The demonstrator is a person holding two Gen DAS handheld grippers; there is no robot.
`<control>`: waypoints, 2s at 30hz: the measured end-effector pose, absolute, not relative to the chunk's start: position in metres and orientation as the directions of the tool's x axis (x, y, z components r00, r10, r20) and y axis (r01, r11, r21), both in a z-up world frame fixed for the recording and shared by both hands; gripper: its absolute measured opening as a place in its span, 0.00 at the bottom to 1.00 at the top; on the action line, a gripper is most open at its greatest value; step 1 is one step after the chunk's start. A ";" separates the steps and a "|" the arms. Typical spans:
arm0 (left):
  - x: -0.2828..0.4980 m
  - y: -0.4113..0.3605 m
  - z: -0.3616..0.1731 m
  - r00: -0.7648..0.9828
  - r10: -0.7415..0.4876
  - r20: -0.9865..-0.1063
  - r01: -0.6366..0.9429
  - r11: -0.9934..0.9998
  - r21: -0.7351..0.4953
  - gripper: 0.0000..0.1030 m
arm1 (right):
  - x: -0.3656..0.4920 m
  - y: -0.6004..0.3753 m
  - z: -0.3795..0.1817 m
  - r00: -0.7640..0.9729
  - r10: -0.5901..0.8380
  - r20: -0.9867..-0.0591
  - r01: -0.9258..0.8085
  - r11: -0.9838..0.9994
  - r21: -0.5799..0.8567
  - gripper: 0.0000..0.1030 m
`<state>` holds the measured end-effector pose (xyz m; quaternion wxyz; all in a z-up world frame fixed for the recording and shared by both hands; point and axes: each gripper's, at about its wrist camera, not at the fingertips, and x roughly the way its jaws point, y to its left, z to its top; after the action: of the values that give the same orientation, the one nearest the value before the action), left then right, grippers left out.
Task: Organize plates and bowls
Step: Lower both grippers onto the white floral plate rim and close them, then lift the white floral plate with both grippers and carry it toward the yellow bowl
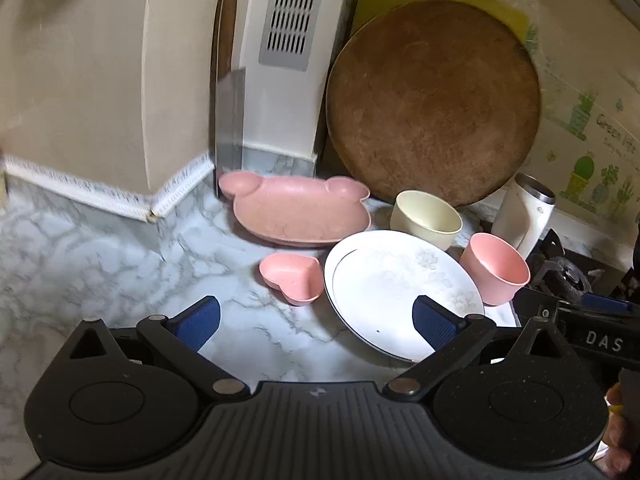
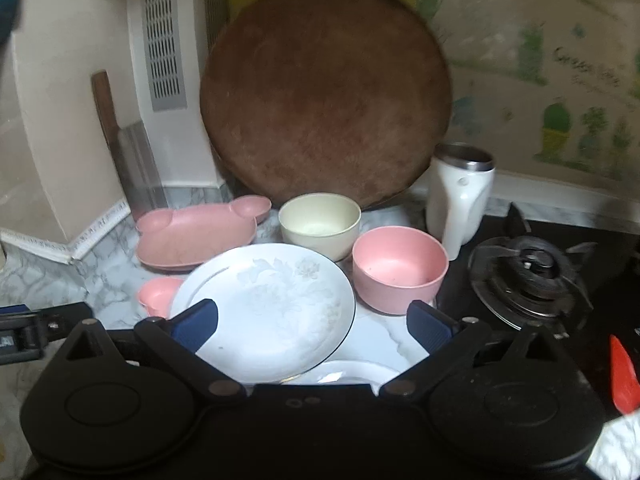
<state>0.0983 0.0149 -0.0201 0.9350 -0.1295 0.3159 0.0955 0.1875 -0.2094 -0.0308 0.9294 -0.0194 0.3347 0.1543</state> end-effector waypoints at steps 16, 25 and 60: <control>0.184 0.039 -0.072 0.661 0.037 -0.750 -0.340 0.906 -0.254 0.96 | 0.288 -0.226 -0.088 0.492 0.326 -0.807 -0.265 0.939 0.218 0.71; 0.211 0.045 -0.090 0.602 -0.080 -0.795 -0.355 0.865 -0.356 0.66 | 0.315 -0.237 -0.101 0.378 0.393 -0.838 -0.206 0.918 0.338 0.49; 0.238 0.054 -0.102 0.574 -0.137 -0.807 -0.382 0.827 -0.413 0.06 | 0.337 -0.234 -0.108 0.347 0.415 -0.841 -0.237 0.906 0.349 0.06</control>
<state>0.2378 0.0538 -0.1023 0.8401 -0.2852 0.4555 0.0728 0.3368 -0.2342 -0.1081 0.8165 0.0830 0.5353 0.1998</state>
